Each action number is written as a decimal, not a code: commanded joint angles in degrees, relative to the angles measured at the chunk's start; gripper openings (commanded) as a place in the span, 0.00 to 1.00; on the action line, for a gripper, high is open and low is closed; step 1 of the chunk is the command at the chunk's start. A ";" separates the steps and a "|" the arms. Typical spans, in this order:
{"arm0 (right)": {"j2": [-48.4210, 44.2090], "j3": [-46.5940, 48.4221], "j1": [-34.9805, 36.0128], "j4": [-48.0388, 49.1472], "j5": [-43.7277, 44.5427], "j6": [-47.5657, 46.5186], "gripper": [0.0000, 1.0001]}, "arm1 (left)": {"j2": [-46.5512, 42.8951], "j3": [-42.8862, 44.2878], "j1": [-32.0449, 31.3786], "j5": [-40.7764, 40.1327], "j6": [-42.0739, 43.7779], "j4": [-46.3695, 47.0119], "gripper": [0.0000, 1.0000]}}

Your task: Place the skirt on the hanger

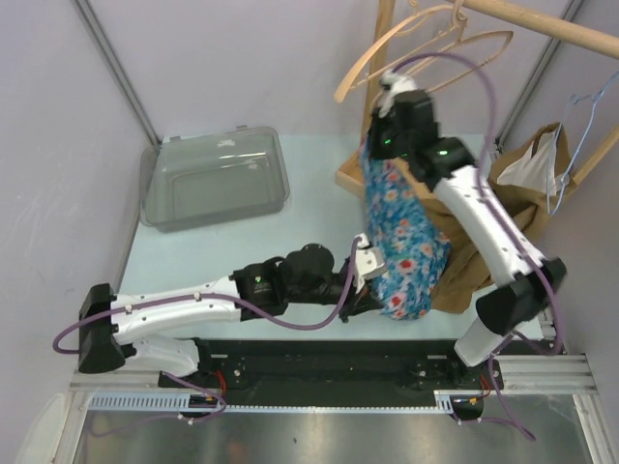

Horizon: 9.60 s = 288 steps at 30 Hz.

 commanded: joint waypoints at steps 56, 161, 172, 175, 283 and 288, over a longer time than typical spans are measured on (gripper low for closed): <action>-22.94 -16.96 9.06 12.25 6.53 2.70 0.72 | -16.14 -22.09 36.62 -23.13 -24.45 -12.47 0.93; -41.13 -34.24 -1.28 -2.61 -11.84 16.05 0.00 | -15.34 -16.01 43.22 -9.40 -21.81 -12.81 0.95; -48.88 -54.56 30.12 16.46 0.28 24.67 0.00 | -30.44 -23.84 43.22 -10.21 -26.64 -22.30 0.92; -45.03 -55.97 38.29 19.01 4.85 24.06 0.00 | -34.67 -25.51 43.22 -9.33 -27.69 -25.89 0.90; -19.26 -71.18 40.25 52.33 23.76 16.14 0.00 | -48.58 -32.37 19.75 -16.76 -49.48 -37.42 0.97; -18.73 -71.09 41.21 52.07 23.49 16.67 0.00 | -44.27 -32.63 19.75 -29.69 -57.13 -40.06 1.00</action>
